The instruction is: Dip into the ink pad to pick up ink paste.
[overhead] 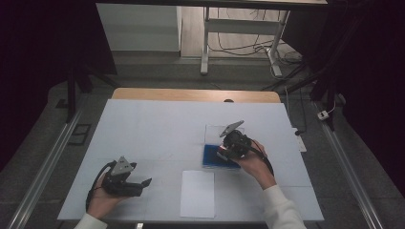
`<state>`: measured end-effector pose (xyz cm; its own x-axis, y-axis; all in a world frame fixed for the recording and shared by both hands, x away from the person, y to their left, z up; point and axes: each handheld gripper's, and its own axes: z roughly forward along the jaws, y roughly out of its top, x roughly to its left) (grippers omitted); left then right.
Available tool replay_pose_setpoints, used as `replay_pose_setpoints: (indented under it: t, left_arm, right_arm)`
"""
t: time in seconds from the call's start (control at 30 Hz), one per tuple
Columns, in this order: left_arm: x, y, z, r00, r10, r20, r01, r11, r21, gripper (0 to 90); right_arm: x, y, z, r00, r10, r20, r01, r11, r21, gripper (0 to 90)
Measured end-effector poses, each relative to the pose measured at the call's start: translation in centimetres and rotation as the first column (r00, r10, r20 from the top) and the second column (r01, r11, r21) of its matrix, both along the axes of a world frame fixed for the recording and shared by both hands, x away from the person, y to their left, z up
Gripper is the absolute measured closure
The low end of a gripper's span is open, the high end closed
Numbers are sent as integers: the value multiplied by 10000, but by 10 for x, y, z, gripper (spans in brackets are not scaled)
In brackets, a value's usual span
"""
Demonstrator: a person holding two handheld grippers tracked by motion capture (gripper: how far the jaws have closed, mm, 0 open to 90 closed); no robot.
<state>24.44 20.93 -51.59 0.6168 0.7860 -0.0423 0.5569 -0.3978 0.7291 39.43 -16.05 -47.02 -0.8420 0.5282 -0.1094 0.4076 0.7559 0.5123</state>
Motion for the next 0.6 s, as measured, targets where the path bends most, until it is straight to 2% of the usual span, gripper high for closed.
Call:
replay_pose_setpoints:
  t: [0.2, 0.4, 0.6]
  left_arm:
    - [0, 0, 0, 10000, 5, -6, -5, 10000, 23, 179]
    - [0, 0, 0, 10000, -11, -17, 11, 10000, 10, 180]
    - [-1, -1, 0, 10000, 3, -15, -3, 10000, 4, 179]
  right_arm:
    - [-1, 4, 1, 10000, -53, 27, 54, 9994, -333, 693]
    - [-1, 4, -3, 9998, -143, -106, 139, 9993, -352, 698]
    - [-1, 4, -4, 9999, -129, -45, 128, 9993, -351, 699]
